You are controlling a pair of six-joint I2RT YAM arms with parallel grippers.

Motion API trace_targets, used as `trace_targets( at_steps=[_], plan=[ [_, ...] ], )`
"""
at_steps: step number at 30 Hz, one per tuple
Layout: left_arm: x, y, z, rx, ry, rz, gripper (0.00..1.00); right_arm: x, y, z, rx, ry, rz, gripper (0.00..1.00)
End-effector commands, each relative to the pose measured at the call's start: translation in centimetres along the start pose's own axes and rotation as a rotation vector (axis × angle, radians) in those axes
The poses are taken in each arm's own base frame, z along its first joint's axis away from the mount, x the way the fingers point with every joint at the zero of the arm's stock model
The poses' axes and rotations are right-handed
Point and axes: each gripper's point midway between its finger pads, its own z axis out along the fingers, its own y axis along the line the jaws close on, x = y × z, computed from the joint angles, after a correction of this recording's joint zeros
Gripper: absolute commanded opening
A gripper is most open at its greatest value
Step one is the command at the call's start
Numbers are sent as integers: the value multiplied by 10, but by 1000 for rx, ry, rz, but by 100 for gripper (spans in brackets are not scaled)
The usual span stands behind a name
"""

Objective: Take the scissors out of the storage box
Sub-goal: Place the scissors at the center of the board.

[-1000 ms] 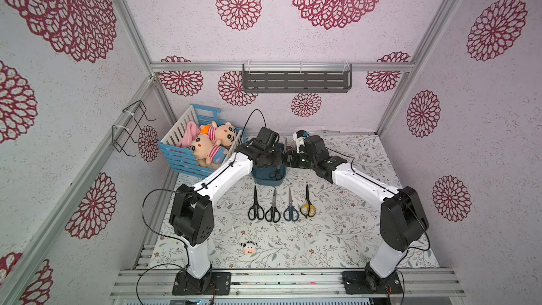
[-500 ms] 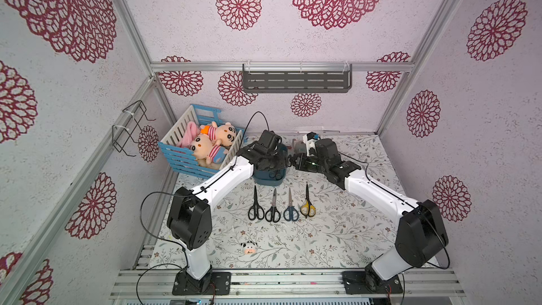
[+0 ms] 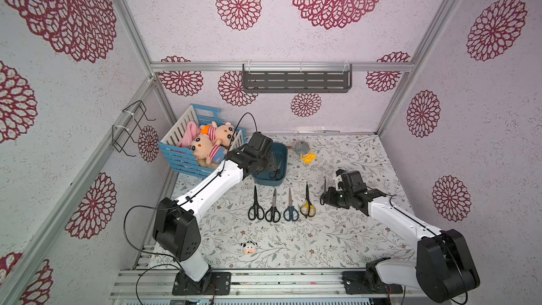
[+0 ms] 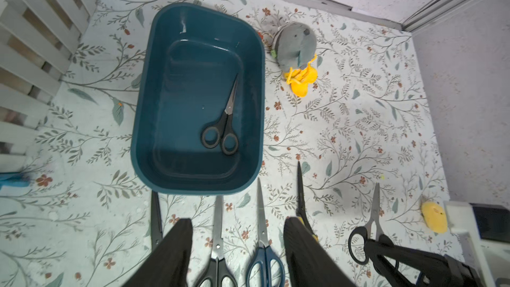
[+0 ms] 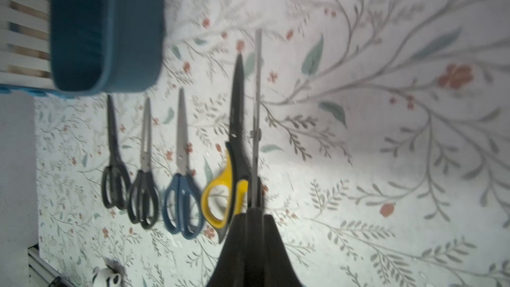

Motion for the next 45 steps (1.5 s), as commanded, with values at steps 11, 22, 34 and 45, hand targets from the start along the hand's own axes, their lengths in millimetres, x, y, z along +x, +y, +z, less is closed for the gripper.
trace_targets(
  at_steps=[11,22,34,45],
  plan=[
    [-3,11,-8,-35,-18,-6,55,5,-4,24,-33,2,-30,11],
    [-10,9,-7,-42,-22,8,55,21,-24,38,34,67,-7,24],
    [-10,10,7,-67,-2,46,55,13,-27,27,85,51,-18,45],
    [16,26,99,-191,137,138,49,0,-22,5,135,45,-50,51]
  ],
)
